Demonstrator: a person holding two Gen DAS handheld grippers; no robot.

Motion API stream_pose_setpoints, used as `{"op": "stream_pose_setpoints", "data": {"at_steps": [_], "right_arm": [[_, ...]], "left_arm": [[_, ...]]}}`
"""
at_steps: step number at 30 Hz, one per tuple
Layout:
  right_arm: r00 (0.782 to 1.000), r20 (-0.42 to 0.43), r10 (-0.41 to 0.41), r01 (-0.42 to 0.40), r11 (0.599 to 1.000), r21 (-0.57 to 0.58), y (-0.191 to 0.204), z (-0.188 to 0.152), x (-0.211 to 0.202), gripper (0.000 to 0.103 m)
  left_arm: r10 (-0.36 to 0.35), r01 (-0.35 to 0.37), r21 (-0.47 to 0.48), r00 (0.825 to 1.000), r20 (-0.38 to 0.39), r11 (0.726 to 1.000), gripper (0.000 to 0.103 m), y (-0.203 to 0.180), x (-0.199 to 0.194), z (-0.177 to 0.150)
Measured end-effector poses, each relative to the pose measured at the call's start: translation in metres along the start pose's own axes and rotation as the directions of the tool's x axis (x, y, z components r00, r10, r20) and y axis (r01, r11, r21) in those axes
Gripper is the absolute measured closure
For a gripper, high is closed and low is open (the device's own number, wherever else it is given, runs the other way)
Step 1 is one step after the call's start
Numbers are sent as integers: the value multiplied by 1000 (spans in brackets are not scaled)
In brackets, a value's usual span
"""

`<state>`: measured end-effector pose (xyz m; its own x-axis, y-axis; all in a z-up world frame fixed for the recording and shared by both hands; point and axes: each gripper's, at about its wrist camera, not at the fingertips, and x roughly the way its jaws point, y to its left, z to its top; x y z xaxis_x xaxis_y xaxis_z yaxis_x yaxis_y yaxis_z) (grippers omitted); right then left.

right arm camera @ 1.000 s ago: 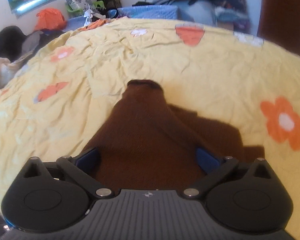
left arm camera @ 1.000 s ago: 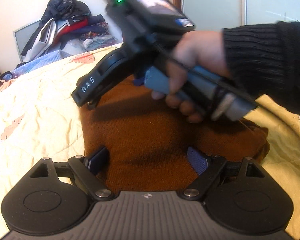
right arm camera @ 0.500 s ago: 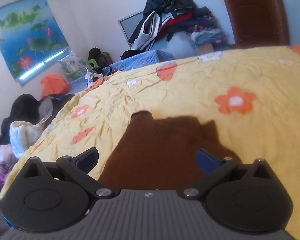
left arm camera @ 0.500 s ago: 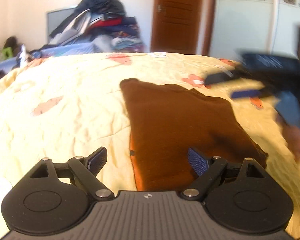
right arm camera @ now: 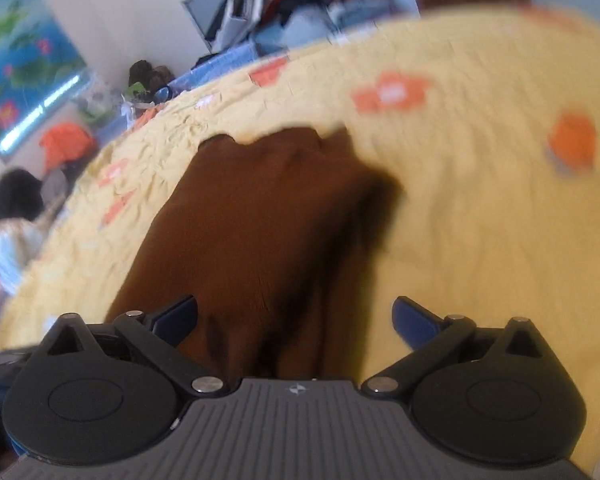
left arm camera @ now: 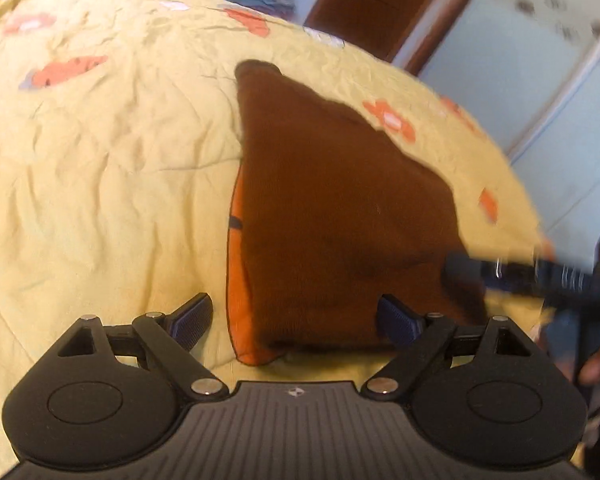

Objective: Fold small clothes

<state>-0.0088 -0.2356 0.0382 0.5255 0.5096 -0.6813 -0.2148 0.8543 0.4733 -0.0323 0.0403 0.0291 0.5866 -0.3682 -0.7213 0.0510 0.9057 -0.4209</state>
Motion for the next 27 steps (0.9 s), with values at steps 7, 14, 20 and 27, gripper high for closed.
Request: {"op": "stream_pose_setpoints", "data": {"at_steps": [7,14,20,27], "right_arm": [[990,-109,94,-106,988,-109,6,-9,0,75],[998,-61,-13,-5,955,-296,20,-20,-5,69],[996,91,-11,30,977,-212,25,-9,-46,36],[996,45,72,-64,984,-167,48,56,18,27]], "left_arm": [[-19,22,39,997,-78,999,72,-18,9,14],[112,-115,234,993,30,965,61,-30,-2,-16],[132,-231,366,952,276,901,22,-59,-52,-30],[153,-176,419,984,87,891,15,-79,27,-17]]}}
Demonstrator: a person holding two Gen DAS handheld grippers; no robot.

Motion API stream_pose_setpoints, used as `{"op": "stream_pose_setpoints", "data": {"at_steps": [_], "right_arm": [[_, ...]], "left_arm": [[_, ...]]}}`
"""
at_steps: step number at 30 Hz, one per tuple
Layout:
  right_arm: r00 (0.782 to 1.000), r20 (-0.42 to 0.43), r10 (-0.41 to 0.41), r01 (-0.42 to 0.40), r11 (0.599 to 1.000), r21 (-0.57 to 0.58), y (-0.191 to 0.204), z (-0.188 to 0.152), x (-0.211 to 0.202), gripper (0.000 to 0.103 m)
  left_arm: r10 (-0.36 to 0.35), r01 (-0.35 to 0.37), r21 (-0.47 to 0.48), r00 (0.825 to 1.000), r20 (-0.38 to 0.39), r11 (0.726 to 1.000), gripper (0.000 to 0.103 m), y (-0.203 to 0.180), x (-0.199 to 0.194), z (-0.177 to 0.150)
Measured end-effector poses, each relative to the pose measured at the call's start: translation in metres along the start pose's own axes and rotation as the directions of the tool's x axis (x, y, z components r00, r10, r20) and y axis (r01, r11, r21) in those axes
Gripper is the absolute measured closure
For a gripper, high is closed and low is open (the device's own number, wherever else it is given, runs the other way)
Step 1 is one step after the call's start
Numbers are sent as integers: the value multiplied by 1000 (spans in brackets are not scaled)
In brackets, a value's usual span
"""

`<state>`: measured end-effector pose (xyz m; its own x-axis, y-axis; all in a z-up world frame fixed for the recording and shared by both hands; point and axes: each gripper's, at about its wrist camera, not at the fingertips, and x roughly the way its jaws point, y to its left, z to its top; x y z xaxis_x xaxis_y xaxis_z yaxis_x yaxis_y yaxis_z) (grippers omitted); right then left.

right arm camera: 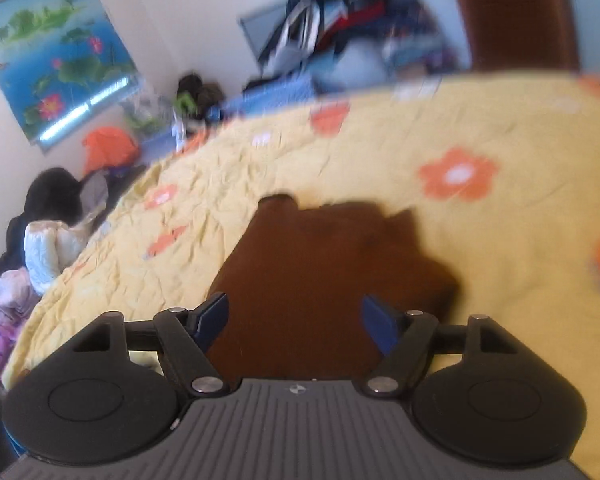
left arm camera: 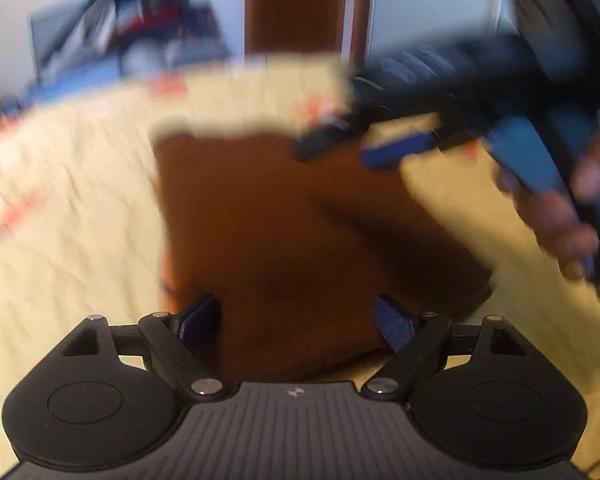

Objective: Fold small clothes
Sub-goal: 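Open both grippers and lift them away from the folded sweater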

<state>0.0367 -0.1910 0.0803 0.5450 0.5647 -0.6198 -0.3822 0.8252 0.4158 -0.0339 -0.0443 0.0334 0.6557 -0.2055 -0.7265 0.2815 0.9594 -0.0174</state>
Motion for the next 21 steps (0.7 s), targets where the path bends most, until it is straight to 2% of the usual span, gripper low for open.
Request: {"op": "stream_pose_setpoints", "data": {"at_steps": [1,2,3,5,7,9,11,12,13,15,17,20,21], "right_arm": [[997,-77,-25,26,1000,10,-5,6,24,26],[990,-126,-59,61,998,10,-12,7,44,21],[996,-75,-39,37,999,-30,-15,8,50,17],[997,-77,-25,24,1000,-8,-22,16,58,17],[994,-99,-46,49,999,22,-21,25,60,17],[990,-99,-98,99,995,1,-9,23,51,17],[991,-53,-123,123,992,-13,10,6,25,15],[994,-12,-110,109,994,-19,16,-6,7,12],[995,30,-98,99,995,-25,19,-20,-11,3],[991,90,-103,107,993,-46,23,-49,-42,0],[985,86,-151,155,987,-44,23,-79,-59,0],[974,-8,-228,227,973,-47,18,-121,-58,0],[967,3,-254,254,964,-73,19,-133,-57,0]], "left_arm": [[17,-18,26,999,34,999,10,-3,3,-3],[31,-33,54,998,47,998,8,-7,6,-4],[34,-36,53,998,48,998,8,-8,8,-3],[22,-23,33,999,33,999,8,-5,7,2],[25,-26,8,999,33,1000,8,-1,0,3],[54,-53,-19,997,57,998,7,2,-17,-2],[61,-57,-46,993,99,997,7,5,-35,-15],[73,-65,-66,991,114,996,7,6,-43,-21],[92,-81,-83,988,125,993,7,7,-50,-29],[135,-121,-108,983,127,987,7,9,-55,-42],[172,-159,-115,979,109,981,7,9,-53,-51],[190,-184,-102,981,42,978,7,7,-43,-56],[203,-201,-85,979,19,976,7,4,-38,-56]]}}
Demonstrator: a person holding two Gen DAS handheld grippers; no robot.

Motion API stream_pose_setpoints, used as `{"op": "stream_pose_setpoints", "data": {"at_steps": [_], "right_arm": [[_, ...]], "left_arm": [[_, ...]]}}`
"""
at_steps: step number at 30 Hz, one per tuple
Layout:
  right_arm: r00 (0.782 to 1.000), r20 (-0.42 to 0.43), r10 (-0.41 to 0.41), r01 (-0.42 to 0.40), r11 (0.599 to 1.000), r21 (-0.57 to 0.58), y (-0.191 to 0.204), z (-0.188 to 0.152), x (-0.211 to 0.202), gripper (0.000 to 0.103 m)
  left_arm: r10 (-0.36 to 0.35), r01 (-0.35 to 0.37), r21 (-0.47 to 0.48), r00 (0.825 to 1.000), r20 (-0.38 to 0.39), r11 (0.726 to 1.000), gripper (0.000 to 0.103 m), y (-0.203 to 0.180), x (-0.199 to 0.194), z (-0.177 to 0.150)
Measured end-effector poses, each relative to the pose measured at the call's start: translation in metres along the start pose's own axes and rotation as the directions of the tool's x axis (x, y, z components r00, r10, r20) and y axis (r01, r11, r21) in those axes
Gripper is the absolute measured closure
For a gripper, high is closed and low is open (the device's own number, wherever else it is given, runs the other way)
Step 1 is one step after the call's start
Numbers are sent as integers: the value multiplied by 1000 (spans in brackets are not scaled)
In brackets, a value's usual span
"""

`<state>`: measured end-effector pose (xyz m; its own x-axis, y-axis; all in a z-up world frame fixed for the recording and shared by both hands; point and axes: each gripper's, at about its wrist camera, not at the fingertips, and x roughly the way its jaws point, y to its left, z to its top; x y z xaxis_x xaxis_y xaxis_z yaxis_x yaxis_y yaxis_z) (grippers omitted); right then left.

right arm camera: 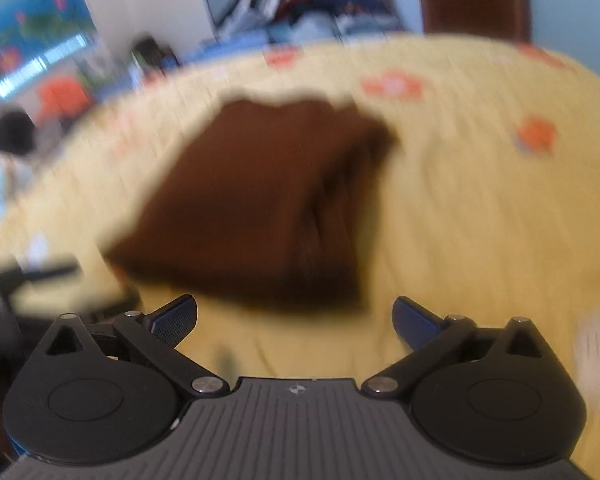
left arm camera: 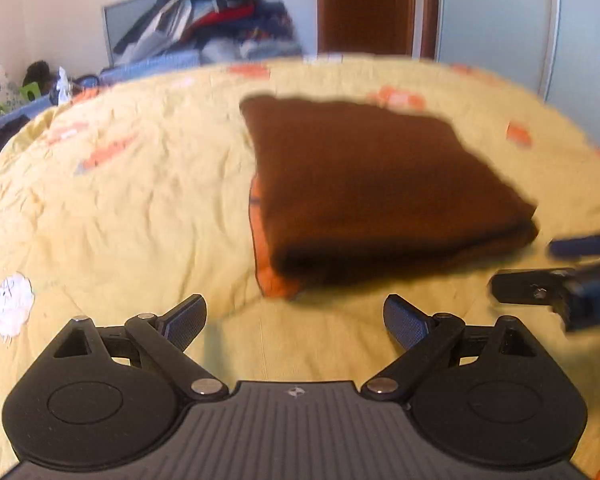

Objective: Fold small clothes
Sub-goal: 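Open both grippers and lift them away from the folded sweater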

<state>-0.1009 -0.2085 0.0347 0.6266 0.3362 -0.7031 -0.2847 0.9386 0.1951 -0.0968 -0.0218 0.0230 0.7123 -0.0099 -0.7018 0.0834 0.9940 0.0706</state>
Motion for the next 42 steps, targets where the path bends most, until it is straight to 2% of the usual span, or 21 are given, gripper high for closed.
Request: {"op": "stream_pose_setpoints", "data": {"at_steps": [1,3,5,6,8,10,11,12,13,15,16,17,20,23,26,30,31,32,34,38,42], "right_arm": [[998,51,-24,26,998,-49,5,-8,-3,0],[999,26,-40,41,998,-40,7,-8,-3,0],[999,1,43,-43,997,64,-5,4,-4,0],[995,-4,97,-95,986,138,-15,12,-4,0],[982,8,190,-184,940,286,-39,29,-3,0],[945,0,326,-297,860,414,-64,44,9,0],[924,-20,382,-331,825,459,-71,49,19,0],[907,-45,418,-348,807,477,-75,53,29,1],[893,-68,444,-360,799,481,-76,58,40,3],[873,-75,482,-389,781,489,-78,65,53,27],[870,-109,480,-375,790,486,-77,68,60,61],[876,-154,457,-345,817,463,-75,71,64,75],[874,-173,454,-367,850,377,-67,68,54,77],[879,-157,451,-387,865,318,-65,61,34,77],[907,-139,397,-337,884,324,-74,51,36,71],[927,-34,374,-338,869,361,-76,39,5,57],[928,-1,372,-348,869,352,-72,35,-6,47],[930,17,368,-351,872,340,-68,30,-13,28],[945,13,326,-314,900,300,-56,23,-21,15],[992,-34,118,-112,986,126,-18,16,-18,4],[999,-48,-12,16,996,86,-3,3,-6,0]], "left_arm": [[15,-15,16,1000,-9,1000,7,-2,2,1],[-9,9,-10,1000,-5,1000,7,6,-3,4],[-132,129,-140,991,-12,982,7,29,-4,11],[-206,200,-233,979,-1,952,7,42,-4,11],[-361,339,-439,932,36,832,7,71,-1,15],[-536,452,-597,843,44,663,7,94,21,19],[-597,483,-632,801,39,607,7,99,33,20],[-615,476,-649,789,17,593,8,101,44,22],[-618,465,-648,786,-10,603,11,99,52,25],[-632,473,-622,774,-45,624,47,95,59,32],[-620,444,-619,779,-91,648,78,93,63,34],[-611,428,-609,783,-120,668,83,89,65,34],[-607,459,-559,788,-102,690,89,91,45,32],[-581,465,-487,806,-114,739,91,90,27,25],[-490,394,-441,863,-124,806,92,94,24,7],[-439,392,-365,897,-51,844,83,92,-17,-1],[-408,379,-333,913,-18,863,65,89,-28,1],[-367,355,-302,930,16,885,33,85,-37,4],[-265,283,-248,958,106,926,6,72,-50,12],[-177,203,-196,974,141,960,6,40,-44,22],[-58,64,-150,997,44,987,6,13,-10,-1]]}}
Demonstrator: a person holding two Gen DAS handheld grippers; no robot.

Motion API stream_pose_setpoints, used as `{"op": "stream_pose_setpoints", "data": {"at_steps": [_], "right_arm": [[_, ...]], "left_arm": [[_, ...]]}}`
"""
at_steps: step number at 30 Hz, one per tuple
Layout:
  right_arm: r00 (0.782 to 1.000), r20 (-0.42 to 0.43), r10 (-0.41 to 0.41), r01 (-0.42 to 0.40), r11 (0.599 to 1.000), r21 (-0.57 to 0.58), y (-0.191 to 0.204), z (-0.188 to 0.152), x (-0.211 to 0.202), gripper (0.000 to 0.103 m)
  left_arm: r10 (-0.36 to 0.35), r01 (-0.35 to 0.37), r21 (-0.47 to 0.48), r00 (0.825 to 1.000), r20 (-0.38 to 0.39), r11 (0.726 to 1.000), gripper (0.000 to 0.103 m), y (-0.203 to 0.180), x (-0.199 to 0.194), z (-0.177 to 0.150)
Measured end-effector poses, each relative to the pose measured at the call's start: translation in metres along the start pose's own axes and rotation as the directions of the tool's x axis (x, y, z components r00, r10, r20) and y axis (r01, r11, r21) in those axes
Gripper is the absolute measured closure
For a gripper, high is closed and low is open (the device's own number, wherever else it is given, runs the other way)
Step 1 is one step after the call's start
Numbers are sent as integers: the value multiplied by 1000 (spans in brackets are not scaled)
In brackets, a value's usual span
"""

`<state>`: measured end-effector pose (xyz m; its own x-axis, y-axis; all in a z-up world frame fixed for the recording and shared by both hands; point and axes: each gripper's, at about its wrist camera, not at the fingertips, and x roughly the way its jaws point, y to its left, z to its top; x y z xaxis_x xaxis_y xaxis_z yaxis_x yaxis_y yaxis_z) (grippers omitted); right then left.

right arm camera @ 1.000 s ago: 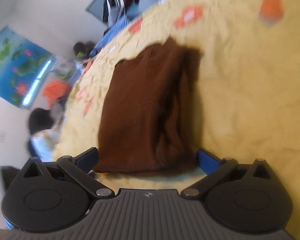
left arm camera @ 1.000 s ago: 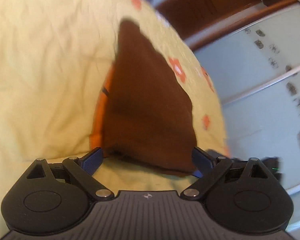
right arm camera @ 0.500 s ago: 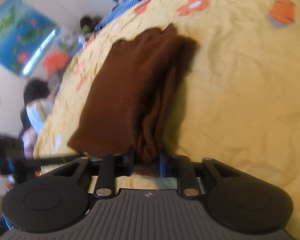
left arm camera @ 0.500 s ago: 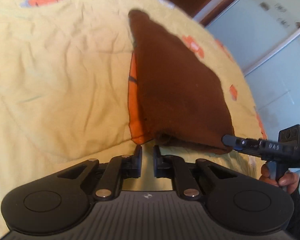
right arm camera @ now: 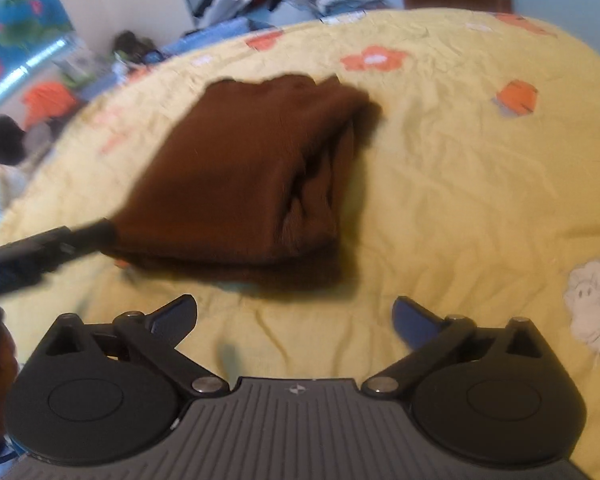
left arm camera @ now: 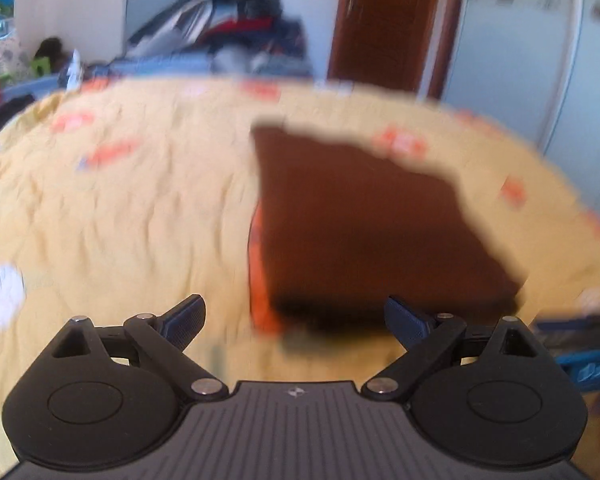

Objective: Fold small clothes

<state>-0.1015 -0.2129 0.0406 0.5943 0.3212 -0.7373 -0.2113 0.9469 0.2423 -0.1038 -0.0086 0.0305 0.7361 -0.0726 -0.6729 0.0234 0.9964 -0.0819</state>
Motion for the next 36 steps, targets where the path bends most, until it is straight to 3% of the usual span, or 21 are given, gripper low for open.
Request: {"op": "stream_pose_setpoints", "data": {"at_steps": [1,3,6,14,23,32,36], "right_arm": [[999,21,-38,39,999,-27,5,-6,2,0],[992,40,-116,119,989,-85,16,-13,7,0],[980,77,-186,196,968,-154,29,-22,16,0],[968,125,-218,230,969,-90,29,-24,20,0],[976,17,-218,219,974,-66,30,-10,19,0],[972,6,-234,234,970,-72,32,-9,22,0],[971,0,-237,237,969,-69,32,-8,21,0]], "left_arm": [[11,-11,-2,999,-36,1000,6,1,7,-8],[74,-74,54,997,5,996,5,-6,5,-21],[79,-79,58,997,3,995,1,-4,5,-24],[95,-96,38,995,10,995,0,-1,6,-22],[100,-98,32,994,-45,995,0,0,5,-17],[107,-105,21,981,-159,994,0,1,11,-2],[111,-109,20,980,-168,994,0,1,11,-1]]}}
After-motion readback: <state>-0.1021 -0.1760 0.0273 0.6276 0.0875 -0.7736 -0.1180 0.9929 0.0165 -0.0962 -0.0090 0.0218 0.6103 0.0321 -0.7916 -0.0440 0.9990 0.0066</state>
